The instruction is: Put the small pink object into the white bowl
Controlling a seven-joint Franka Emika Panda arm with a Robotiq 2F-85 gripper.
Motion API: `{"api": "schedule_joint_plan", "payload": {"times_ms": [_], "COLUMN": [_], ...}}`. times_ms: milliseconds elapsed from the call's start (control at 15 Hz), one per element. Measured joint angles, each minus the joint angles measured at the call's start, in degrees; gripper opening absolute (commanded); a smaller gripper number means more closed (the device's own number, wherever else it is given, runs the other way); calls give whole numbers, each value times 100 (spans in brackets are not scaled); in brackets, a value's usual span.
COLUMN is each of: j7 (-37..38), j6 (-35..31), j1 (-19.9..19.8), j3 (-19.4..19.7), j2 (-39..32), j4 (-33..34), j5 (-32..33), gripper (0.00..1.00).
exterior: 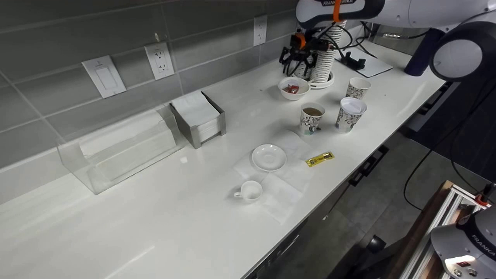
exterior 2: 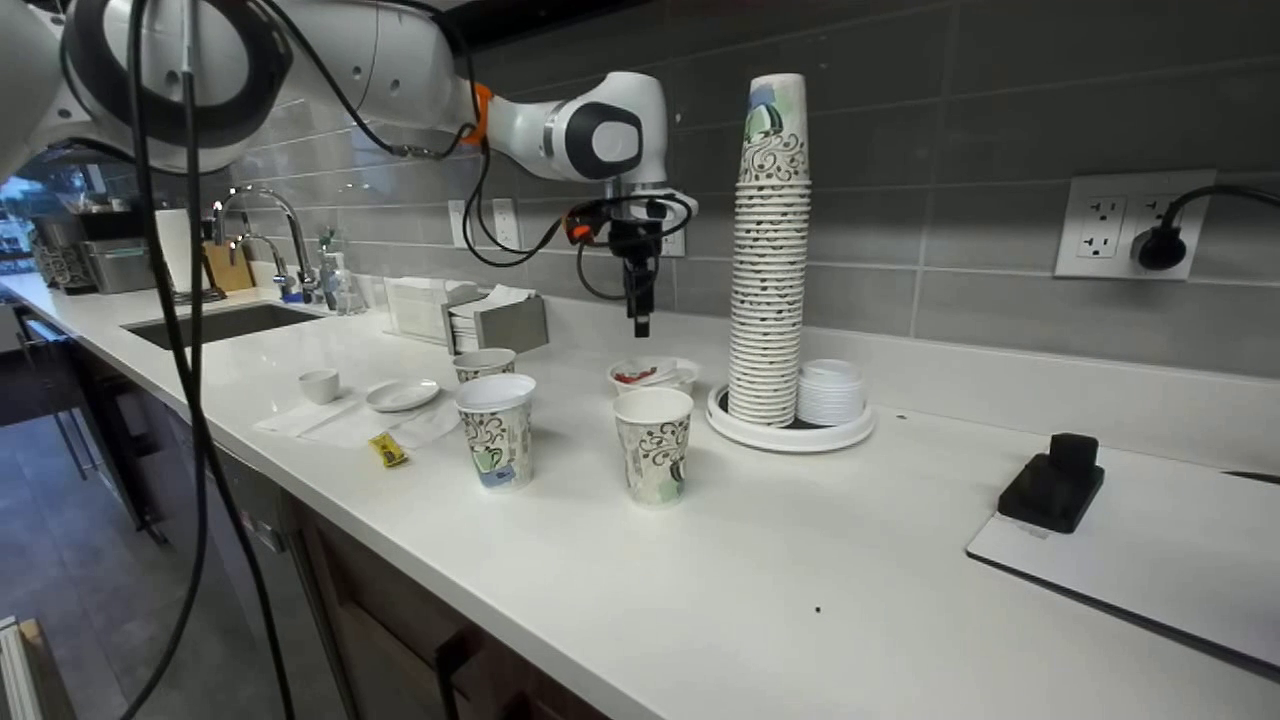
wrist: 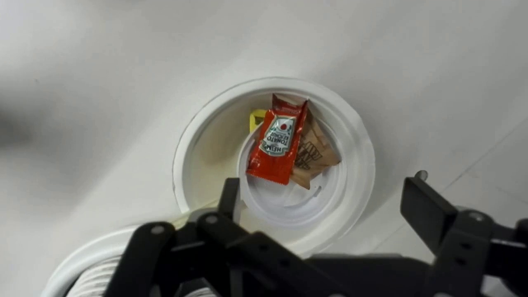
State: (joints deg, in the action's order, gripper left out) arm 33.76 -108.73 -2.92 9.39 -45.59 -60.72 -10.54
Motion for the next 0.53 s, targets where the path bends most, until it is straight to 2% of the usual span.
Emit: {"api": "schedule_joint_plan", "payload": {"times_ms": [267, 533], "j7": [-636, -641], "j6": [-1319, -1386], "j1": [48, 36], "j3": [-107, -124], "j2": [518, 555], "j4": [-1017, -1105], "j5": [-30, -22], "gripper": [100, 100]}}
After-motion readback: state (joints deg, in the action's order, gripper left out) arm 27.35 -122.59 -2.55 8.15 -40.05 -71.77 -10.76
